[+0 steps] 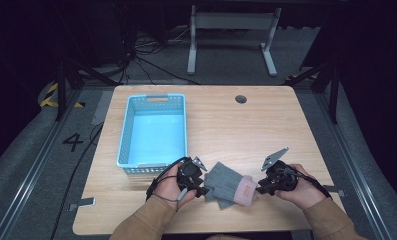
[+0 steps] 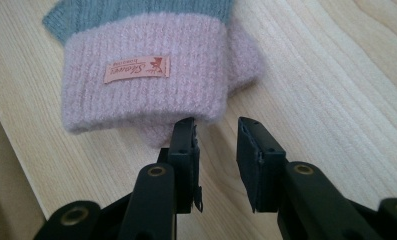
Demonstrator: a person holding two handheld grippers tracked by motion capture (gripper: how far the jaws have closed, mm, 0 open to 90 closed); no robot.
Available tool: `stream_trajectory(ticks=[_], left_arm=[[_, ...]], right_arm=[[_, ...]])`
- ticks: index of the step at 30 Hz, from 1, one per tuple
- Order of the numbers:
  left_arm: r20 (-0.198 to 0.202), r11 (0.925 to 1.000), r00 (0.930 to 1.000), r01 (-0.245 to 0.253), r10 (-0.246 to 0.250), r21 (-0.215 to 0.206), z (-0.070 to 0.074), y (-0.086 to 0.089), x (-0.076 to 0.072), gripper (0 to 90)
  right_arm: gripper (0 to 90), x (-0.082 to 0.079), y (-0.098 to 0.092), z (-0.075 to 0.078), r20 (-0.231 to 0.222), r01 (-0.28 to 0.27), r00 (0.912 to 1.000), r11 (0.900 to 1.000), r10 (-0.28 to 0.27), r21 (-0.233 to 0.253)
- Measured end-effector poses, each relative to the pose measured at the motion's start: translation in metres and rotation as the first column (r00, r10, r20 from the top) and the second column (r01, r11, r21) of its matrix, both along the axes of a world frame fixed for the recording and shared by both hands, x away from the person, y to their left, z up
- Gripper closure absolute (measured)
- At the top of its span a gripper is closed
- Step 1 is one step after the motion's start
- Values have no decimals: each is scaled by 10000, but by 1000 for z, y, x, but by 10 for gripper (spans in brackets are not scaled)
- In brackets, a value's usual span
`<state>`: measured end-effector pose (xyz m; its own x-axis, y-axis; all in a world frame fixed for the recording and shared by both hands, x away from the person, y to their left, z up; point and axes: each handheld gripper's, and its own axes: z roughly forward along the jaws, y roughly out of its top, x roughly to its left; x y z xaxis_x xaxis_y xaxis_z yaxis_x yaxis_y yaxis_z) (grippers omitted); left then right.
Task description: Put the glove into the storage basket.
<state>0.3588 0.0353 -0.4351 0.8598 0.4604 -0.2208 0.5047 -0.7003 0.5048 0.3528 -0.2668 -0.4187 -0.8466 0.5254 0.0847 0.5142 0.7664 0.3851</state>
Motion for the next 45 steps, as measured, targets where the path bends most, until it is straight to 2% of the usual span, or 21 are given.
stream_trajectory(ticks=[5,10,17,20,25,27,31,36,41,45], left_arm=[[61,9998,10000,-37,36,183,-5,-5,5,584],[-176,9998,9998,-7,10,174,-8,-8,8,617],[-129,9998,9999,7,-5,184,-10,-11,8,633],[14,9997,10000,-6,6,249,-8,-12,7,664],[72,9999,9999,-105,105,87,-4,-12,6,803],[99,9998,9999,-107,106,160,-3,-12,6,839],[284,9998,9995,-136,131,170,0,-12,4,856],[413,9999,9991,-89,92,-83,10,-9,-2,858],[377,9994,9993,-28,40,-341,20,-5,-10,858],[247,9995,9996,107,-99,-313,25,-3,-17,857]], right_arm=[[692,1,-1,-2,-40,63,10000,10000,-63,28],[701,1,0,-3,-35,82,10000,10000,-82,7],[716,0,1,-3,1,48,10000,10000,-48,66],[733,-1,4,-2,52,-96,9999,9997,94,241],[804,-2,9,-1,162,-157,9997,9998,155,116],[831,-2,9,-1,234,-163,9996,9998,161,108],[853,-3,9,1,277,-108,9996,9999,105,89],[860,-4,7,8,487,-1,9988,9997,-11,235],[864,-2,4,17,819,110,9965,9988,-149,482],[865,0,4,19,898,211,9956,9981,-262,575]])
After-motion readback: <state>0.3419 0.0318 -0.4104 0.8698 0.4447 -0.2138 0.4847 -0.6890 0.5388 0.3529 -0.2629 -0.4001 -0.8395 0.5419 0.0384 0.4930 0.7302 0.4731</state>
